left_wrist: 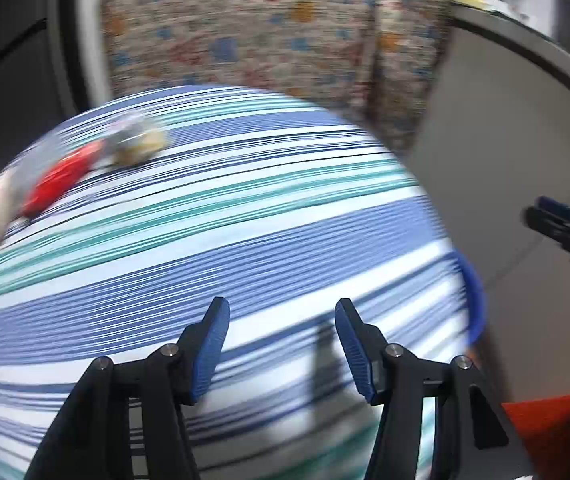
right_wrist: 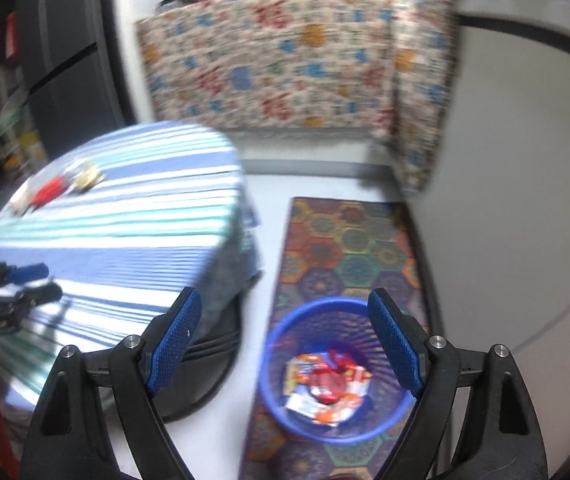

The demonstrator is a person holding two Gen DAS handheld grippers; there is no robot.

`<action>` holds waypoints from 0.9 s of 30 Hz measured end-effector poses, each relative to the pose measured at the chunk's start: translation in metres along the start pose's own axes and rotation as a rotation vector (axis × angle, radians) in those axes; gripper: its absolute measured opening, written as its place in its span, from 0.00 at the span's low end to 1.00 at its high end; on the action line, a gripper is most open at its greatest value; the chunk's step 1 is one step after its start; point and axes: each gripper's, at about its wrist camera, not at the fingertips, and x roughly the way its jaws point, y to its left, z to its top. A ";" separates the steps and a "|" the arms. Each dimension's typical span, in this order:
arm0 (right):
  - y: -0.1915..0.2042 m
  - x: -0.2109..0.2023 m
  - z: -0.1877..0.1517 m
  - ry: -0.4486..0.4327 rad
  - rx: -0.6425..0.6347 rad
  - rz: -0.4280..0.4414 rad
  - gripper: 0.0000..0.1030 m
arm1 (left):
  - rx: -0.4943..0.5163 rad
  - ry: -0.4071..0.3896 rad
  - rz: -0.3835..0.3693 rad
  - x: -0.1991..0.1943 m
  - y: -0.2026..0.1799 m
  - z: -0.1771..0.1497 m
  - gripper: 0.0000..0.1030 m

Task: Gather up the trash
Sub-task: 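Move both tools back over the table toward the remaining trash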

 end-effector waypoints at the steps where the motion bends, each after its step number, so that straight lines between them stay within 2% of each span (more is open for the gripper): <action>1: 0.018 0.006 0.002 0.010 -0.027 0.027 0.84 | -0.017 0.004 0.028 0.000 0.016 -0.004 0.54; 8: 0.125 0.045 0.002 0.087 -0.213 0.172 0.84 | -0.097 -0.011 0.129 -0.012 0.092 -0.015 0.54; 15: 0.207 0.082 0.002 0.158 -0.345 0.275 0.84 | -0.114 -0.015 0.160 -0.022 0.126 -0.022 0.54; 18: 0.227 0.096 0.006 0.173 -0.348 0.294 0.89 | -0.116 -0.013 0.170 -0.024 0.137 -0.023 0.55; 23: 0.238 0.112 0.013 0.167 -0.334 0.279 1.00 | -0.149 -0.019 0.172 -0.028 0.164 -0.021 0.55; 27: 0.241 0.115 0.015 0.164 -0.335 0.274 1.00 | -0.287 -0.055 0.095 -0.037 0.205 -0.018 0.57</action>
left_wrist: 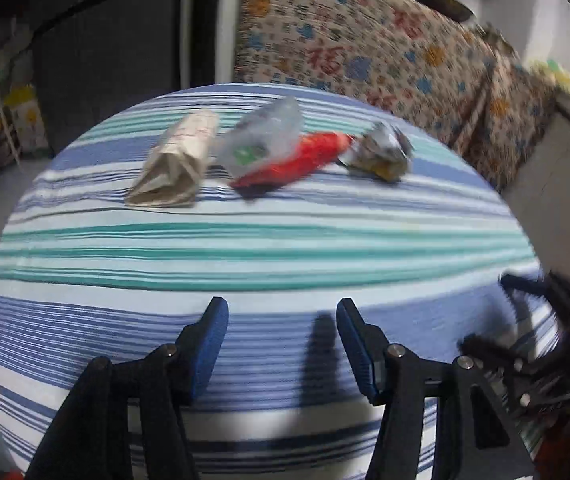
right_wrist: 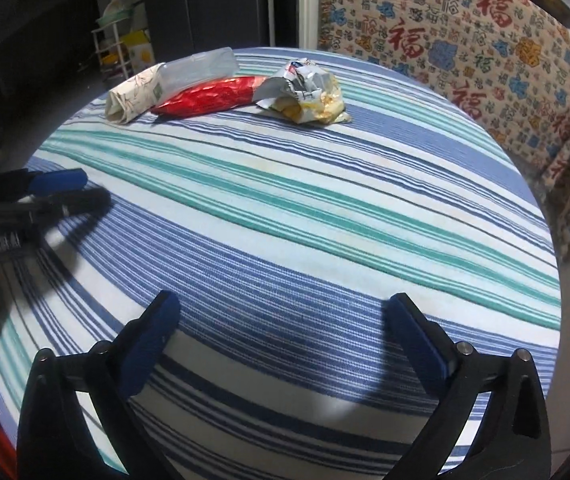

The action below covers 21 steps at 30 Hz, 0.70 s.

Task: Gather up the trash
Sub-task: 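Move both tools back over the table toward the remaining trash, then grasp the floral paper bag with the left gripper while the right grasps the silver foil bag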

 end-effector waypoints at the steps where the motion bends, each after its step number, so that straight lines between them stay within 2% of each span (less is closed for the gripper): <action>1: -0.002 -0.001 0.001 0.001 -0.001 0.001 1.00 | -0.031 -0.008 0.001 -0.001 0.010 0.005 0.58; 5: -0.002 -0.001 0.001 0.001 -0.002 0.002 1.00 | -0.114 -0.065 -0.008 -0.008 0.047 0.039 0.59; 7: -0.002 -0.001 0.002 0.001 -0.002 0.003 1.00 | -0.114 -0.067 -0.038 -0.007 0.056 0.057 0.65; 8: -0.002 -0.001 0.001 0.001 -0.002 0.003 1.00 | -0.102 -0.062 -0.045 -0.005 0.058 0.066 0.65; 11: -0.002 -0.001 0.001 0.001 -0.003 0.003 1.00 | -0.011 -0.062 -0.028 0.002 0.053 0.087 0.65; 15: -0.002 -0.001 0.001 0.001 -0.003 0.004 1.00 | 0.153 -0.032 0.066 0.022 0.036 0.090 0.65; 17: -0.002 -0.001 0.001 0.001 -0.003 0.004 1.00 | 0.196 -0.038 0.075 0.026 0.032 0.088 0.64; 18: -0.002 -0.001 0.001 0.001 -0.004 0.004 1.00 | 0.203 -0.043 0.075 0.026 0.033 0.087 0.55; 19: -0.003 -0.001 0.001 0.001 -0.004 0.005 1.00 | 0.209 -0.041 0.069 0.027 0.033 0.085 0.34; 21: -0.004 0.000 0.003 0.000 -0.005 0.007 1.00 | 0.208 -0.041 0.064 0.026 0.035 0.081 0.32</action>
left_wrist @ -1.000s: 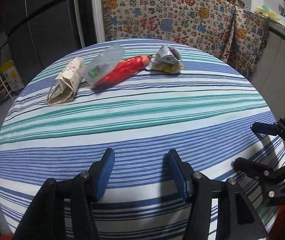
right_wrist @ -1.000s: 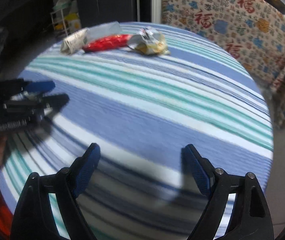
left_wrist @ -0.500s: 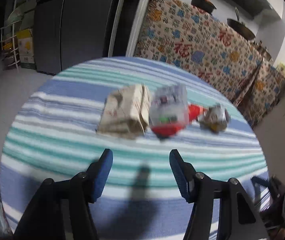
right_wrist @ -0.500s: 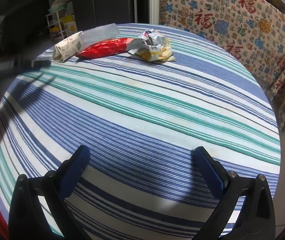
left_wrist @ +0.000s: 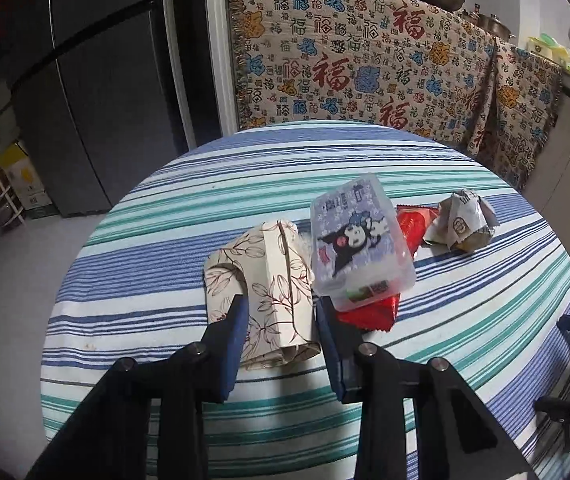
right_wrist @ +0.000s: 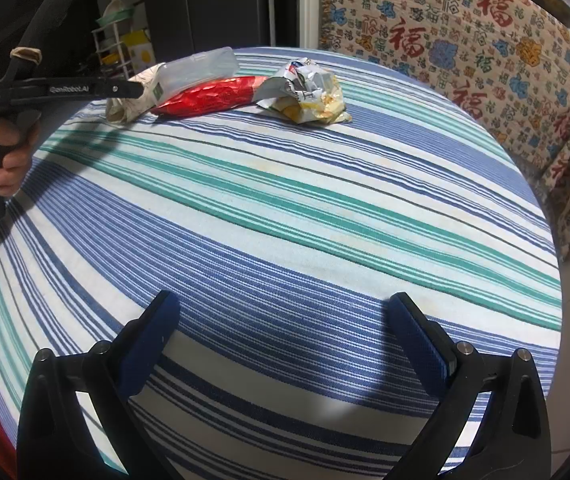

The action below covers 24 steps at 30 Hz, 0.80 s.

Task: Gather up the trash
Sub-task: 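Grasp the floral paper bag with the left gripper while the right grasps the silver foil bag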

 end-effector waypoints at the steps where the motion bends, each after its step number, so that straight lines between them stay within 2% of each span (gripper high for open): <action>1: 0.000 -0.001 -0.001 0.000 -0.002 0.001 1.00 | 0.000 -0.004 0.003 -0.002 0.001 -0.002 0.31; 5: -0.001 0.000 -0.001 -0.002 -0.007 0.009 1.00 | -0.020 0.004 0.020 -0.020 -0.009 -0.020 0.30; 11: -0.016 0.000 0.004 -0.003 0.039 -0.009 0.95 | -0.075 0.029 0.003 -0.051 -0.031 -0.049 0.30; 15: -0.025 0.011 0.019 0.000 0.068 -0.034 0.96 | -0.089 0.023 -0.025 -0.053 -0.040 -0.049 0.30; 20: -0.022 0.034 0.049 0.012 0.032 -0.021 0.97 | -0.079 0.010 -0.003 -0.050 -0.049 -0.053 0.30; 21: -0.021 0.040 0.058 0.018 0.026 -0.018 0.96 | -0.083 0.008 -0.005 -0.050 -0.049 -0.053 0.30; 23: -0.019 0.046 0.077 0.012 0.013 -0.018 0.80 | -0.098 0.004 -0.014 -0.049 -0.047 -0.053 0.30; 24: -0.018 0.046 0.084 -0.003 0.003 -0.018 0.81 | -0.101 0.003 -0.016 -0.049 -0.047 -0.053 0.30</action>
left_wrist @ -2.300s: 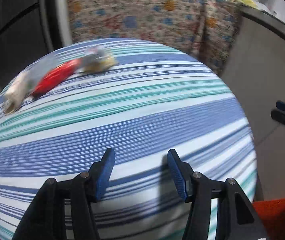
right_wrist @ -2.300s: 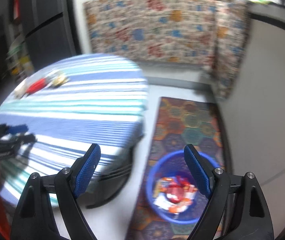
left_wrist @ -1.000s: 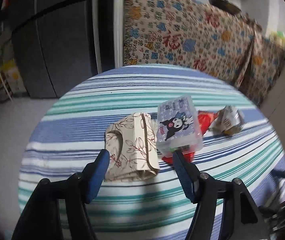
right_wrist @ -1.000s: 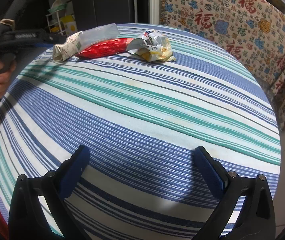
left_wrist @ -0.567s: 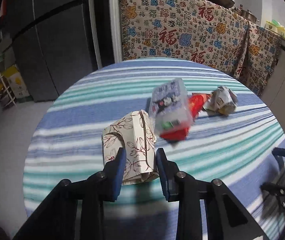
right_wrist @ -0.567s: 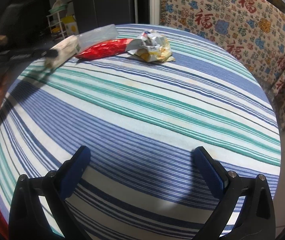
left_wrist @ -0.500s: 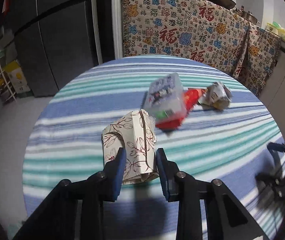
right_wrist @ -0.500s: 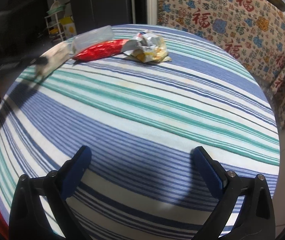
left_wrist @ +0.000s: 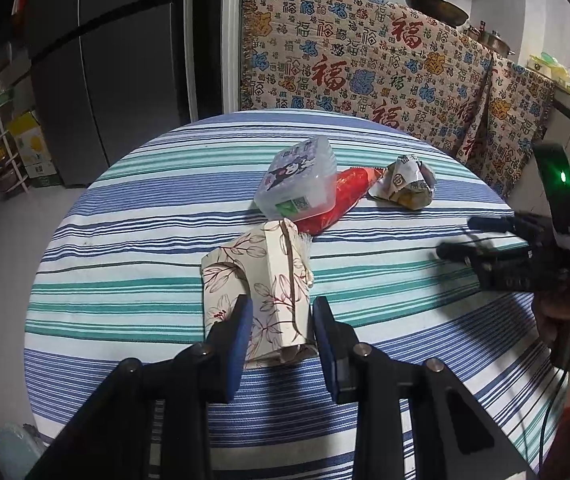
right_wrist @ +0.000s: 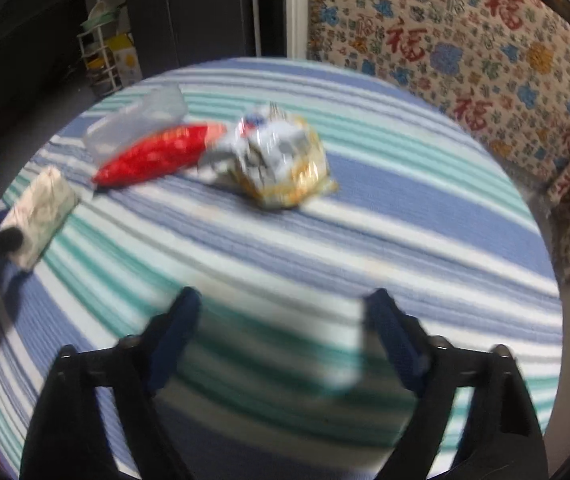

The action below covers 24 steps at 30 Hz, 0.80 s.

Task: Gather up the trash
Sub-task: 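Grasp the floral paper bag with the left gripper while the right grasps the silver foil bag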

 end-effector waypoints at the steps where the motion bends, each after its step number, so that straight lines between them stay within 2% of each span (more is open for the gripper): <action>1: 0.002 -0.001 0.007 -0.020 -0.011 -0.003 0.81 | -0.002 -0.001 -0.003 0.000 0.001 0.000 0.30; 4: 0.012 -0.001 0.031 -0.070 -0.066 -0.023 0.84 | -0.004 -0.002 -0.008 0.001 0.002 0.001 0.30; 7: 0.019 0.012 0.045 -0.051 -0.107 -0.045 0.83 | -0.006 -0.002 -0.012 0.001 0.002 0.001 0.30; 8: 0.017 0.019 0.050 -0.037 -0.100 -0.041 0.74 | -0.008 -0.002 -0.014 0.001 0.003 0.001 0.30; 9: 0.014 0.022 0.052 -0.033 -0.086 -0.027 0.61 | -0.011 -0.002 -0.016 0.001 0.003 0.001 0.30; 10: 0.012 0.025 0.053 -0.024 -0.069 -0.009 0.20 | -0.013 -0.002 -0.018 0.001 0.004 0.001 0.30; 15: -0.001 -0.003 0.029 -0.047 0.022 0.030 0.18 | -0.027 -0.003 -0.033 0.001 0.001 0.001 0.30; 20: -0.006 -0.051 -0.029 -0.001 0.046 0.044 0.18 | 0.003 0.006 -0.083 -0.002 -0.024 -0.004 0.30; 24: -0.009 -0.091 -0.081 0.002 0.070 0.012 0.19 | 0.042 0.016 -0.133 -0.006 -0.058 -0.014 0.30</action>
